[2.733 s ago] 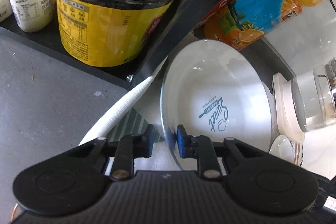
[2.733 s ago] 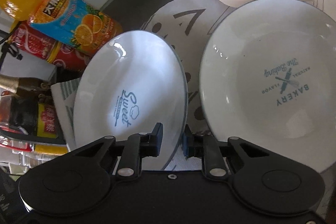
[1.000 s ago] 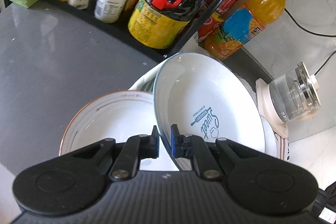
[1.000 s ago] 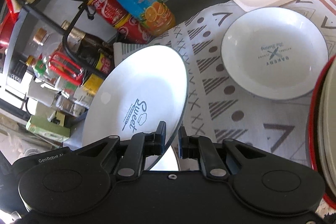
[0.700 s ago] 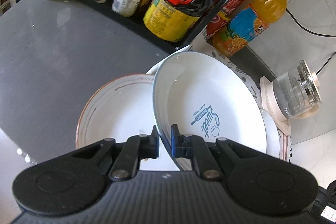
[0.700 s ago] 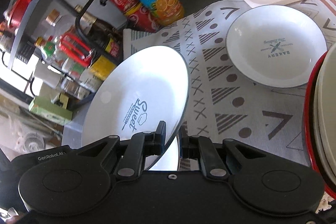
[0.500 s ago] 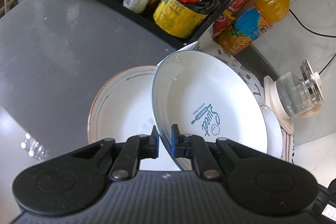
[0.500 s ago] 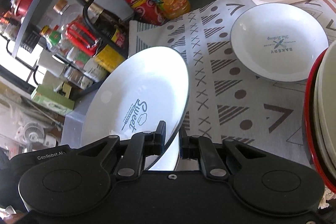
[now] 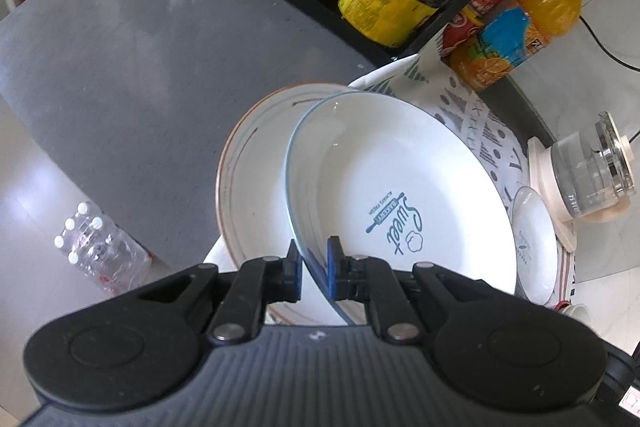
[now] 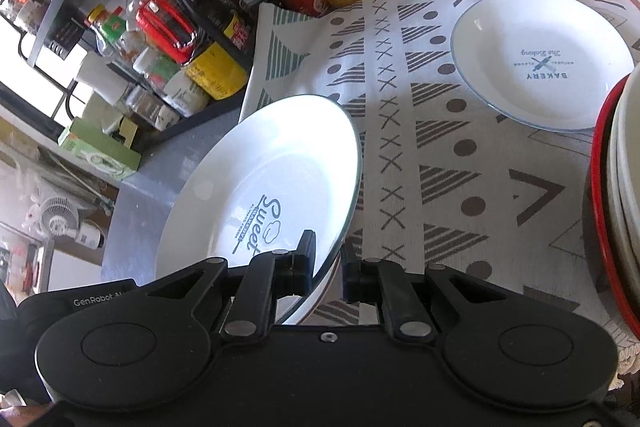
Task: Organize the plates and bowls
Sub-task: 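Lift the 'Sweet' plate with both grippers over the gold-rimmed plate, then lower the 'Sweet' plate onto the gold-rimmed plate and open both grippers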
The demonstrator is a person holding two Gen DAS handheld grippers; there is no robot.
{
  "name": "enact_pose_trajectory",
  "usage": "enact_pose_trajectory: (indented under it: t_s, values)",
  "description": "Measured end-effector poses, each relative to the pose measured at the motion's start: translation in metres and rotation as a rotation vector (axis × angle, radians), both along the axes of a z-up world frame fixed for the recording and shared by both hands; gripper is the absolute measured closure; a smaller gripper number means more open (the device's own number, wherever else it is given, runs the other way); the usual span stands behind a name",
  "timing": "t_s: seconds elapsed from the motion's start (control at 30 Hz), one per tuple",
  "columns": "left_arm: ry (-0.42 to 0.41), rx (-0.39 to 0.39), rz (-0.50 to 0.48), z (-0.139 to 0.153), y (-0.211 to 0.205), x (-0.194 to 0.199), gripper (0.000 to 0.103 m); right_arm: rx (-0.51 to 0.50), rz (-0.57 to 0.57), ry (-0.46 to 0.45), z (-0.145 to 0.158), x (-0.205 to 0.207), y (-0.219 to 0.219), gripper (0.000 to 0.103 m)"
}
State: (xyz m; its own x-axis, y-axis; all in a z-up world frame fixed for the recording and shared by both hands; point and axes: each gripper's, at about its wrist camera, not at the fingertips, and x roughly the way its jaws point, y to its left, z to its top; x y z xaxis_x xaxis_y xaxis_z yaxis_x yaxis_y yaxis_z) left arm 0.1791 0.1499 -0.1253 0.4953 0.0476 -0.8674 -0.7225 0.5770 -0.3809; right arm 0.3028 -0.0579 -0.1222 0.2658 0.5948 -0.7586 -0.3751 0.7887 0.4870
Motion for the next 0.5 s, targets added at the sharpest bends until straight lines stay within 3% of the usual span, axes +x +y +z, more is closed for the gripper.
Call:
enact_pose_trajectory:
  t_s: [0.5]
  values:
    - [0.031, -0.027, 0.017, -0.016, 0.012, -0.006, 0.092, -0.04, 0.041, -0.007, -0.008, -0.001, 0.015, 0.09]
